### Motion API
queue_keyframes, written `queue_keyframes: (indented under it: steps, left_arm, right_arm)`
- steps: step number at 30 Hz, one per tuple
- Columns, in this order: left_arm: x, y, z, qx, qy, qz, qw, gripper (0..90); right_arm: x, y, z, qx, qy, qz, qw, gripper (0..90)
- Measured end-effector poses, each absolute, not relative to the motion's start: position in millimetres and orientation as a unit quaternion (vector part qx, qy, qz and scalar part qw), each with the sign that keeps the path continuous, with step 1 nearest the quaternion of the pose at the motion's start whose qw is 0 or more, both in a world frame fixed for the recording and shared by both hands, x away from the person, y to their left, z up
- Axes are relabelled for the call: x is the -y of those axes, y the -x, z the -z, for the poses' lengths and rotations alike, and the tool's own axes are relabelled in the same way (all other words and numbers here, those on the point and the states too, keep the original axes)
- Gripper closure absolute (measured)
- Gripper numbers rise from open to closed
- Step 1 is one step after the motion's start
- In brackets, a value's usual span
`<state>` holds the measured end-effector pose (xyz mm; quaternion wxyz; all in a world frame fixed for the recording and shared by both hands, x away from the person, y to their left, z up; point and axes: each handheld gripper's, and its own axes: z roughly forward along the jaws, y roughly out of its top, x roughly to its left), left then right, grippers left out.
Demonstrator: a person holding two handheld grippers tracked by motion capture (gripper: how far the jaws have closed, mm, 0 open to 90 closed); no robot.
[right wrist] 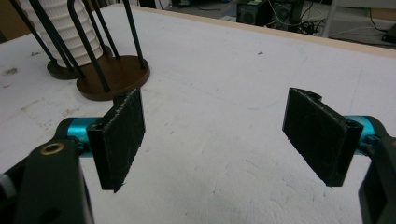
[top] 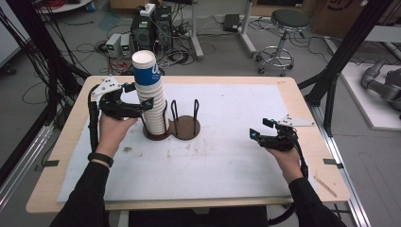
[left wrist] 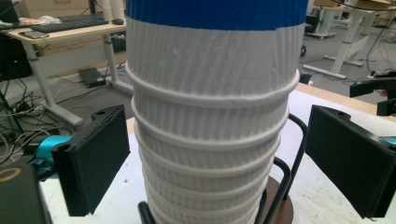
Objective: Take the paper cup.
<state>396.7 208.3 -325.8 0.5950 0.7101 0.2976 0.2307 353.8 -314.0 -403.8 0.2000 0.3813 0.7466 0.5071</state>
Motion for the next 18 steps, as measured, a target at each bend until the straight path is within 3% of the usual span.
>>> queue_keyframes:
  steps: [18]
  left_arm:
    - [-205.1, -410.9, 330.5, -0.291, -0.704, -0.217, 0.61, 11.2]
  right_arm:
    - [310.8, -353.0, 403.9, -0.751, -0.376, -0.507, 0.195, 21.7]
